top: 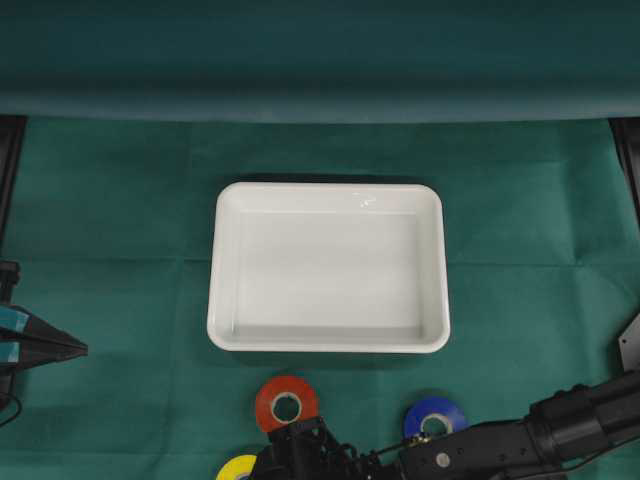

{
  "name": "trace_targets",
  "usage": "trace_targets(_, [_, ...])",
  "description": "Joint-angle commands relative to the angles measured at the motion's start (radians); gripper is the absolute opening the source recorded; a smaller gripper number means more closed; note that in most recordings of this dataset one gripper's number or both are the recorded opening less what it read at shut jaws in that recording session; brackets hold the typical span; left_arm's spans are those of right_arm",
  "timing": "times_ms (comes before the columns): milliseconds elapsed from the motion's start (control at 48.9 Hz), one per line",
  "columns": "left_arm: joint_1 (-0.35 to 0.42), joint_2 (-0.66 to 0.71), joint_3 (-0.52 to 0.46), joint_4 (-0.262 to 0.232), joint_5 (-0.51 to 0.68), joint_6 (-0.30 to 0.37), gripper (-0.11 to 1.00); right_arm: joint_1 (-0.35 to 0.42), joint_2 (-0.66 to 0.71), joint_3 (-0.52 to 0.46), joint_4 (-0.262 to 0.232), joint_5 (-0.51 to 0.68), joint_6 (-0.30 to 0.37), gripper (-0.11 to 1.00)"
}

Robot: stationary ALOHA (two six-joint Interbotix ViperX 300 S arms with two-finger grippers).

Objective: Put the tape into the white case with the right arm.
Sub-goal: 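Move the right gripper down over the yellow tape roll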

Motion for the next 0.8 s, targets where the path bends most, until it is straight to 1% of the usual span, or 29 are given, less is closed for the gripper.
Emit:
trace_targets(0, [-0.002, 0.008, -0.012, -0.002, -0.009, -0.002, 0.0, 0.0, -0.015, -0.025, -0.005, -0.005, 0.002, 0.86])
trace_targets(471, [-0.002, 0.006, -0.012, -0.002, -0.009, -0.002, 0.0, -0.009, 0.1, -0.063, -0.005, -0.011, 0.002, 0.86])
trace_targets(778, [-0.003, 0.008, -0.012, -0.002, -0.008, -0.002, 0.0, -0.011, 0.14, -0.067, -0.005, -0.011, 0.005, 0.86])
